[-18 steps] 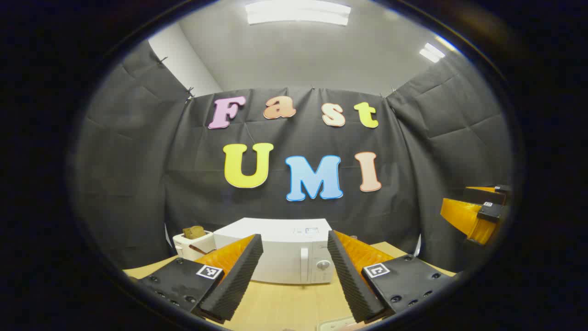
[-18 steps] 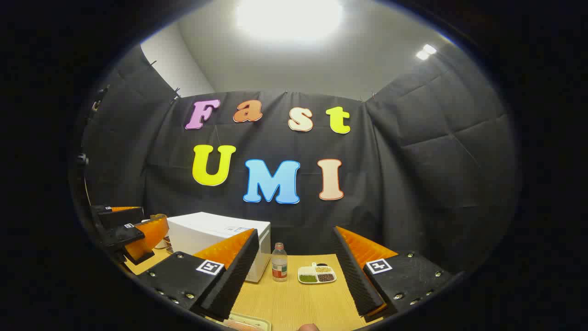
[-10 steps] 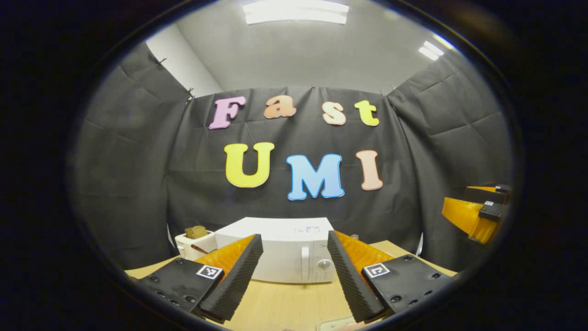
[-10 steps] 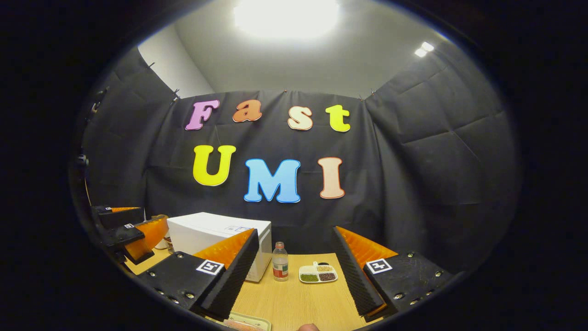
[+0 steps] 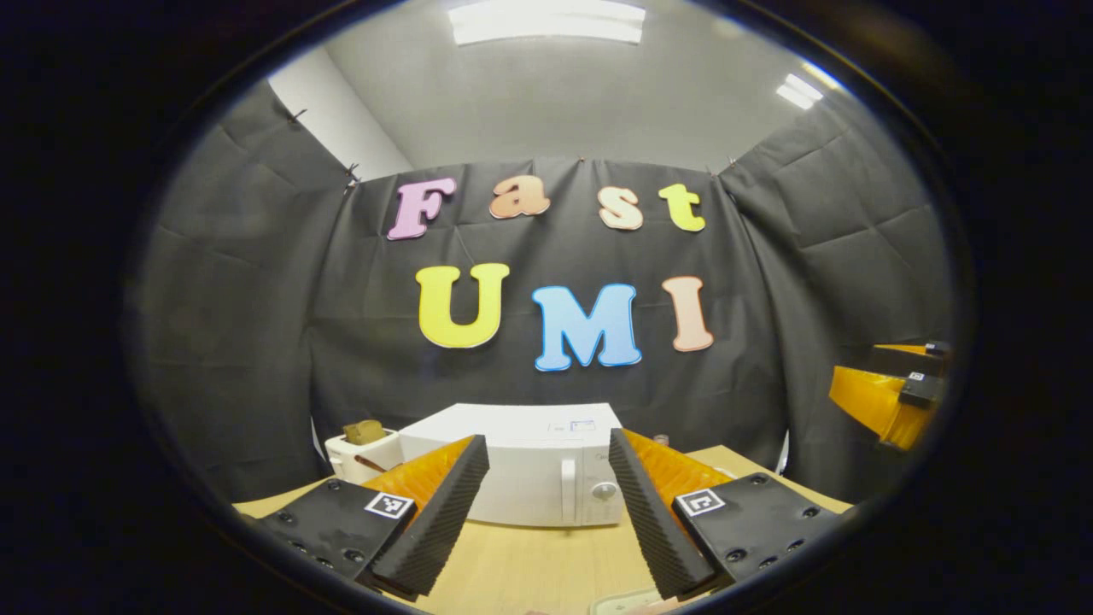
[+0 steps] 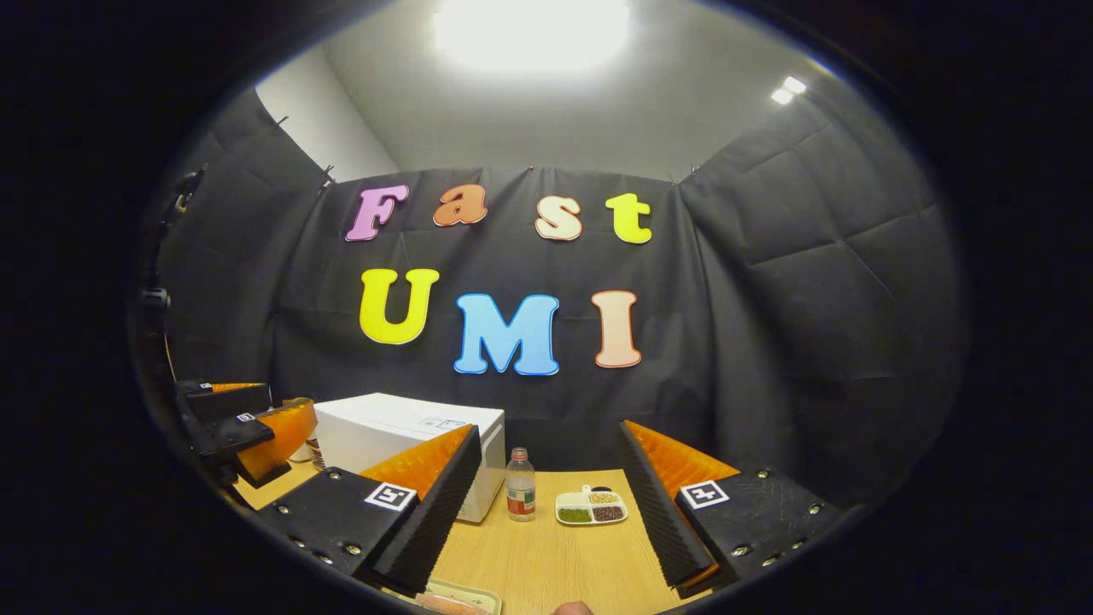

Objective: Open the microwave oven with the left hand, put the food in, and close the microwave oven.

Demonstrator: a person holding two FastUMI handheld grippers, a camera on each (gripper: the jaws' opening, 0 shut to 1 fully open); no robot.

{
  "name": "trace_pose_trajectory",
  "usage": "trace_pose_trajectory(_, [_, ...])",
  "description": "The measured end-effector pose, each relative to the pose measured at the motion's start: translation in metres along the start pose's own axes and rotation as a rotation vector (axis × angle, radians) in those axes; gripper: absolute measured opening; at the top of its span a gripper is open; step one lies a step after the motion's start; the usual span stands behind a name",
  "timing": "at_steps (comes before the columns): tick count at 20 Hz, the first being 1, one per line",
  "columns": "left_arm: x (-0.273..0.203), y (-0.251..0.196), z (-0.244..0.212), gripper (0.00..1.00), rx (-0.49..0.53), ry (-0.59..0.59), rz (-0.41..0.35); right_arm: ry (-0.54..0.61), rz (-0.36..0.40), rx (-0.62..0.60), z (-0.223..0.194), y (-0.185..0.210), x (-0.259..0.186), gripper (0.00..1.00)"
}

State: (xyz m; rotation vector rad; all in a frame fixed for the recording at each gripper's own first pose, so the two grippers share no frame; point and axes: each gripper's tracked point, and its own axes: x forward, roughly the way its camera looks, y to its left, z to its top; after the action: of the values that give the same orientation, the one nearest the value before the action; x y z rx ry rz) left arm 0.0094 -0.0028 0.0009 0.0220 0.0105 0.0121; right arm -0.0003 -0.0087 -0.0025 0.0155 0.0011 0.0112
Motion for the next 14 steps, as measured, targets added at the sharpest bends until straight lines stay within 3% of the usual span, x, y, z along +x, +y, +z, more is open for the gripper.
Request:
trace_pose_trajectory(7, [0.038, 0.001, -0.002, 0.96, -0.004, -0.012, -0.021, -0.007, -0.040, -0.016, 0.006, -0.011, -0.010, 0.96])
trace_pose_trajectory(14, [0.092, -0.005, -0.034, 0.95, -0.043, 0.026, -0.060, -0.001, -0.108, -0.046, 0.009, -0.022, -0.027, 0.96])
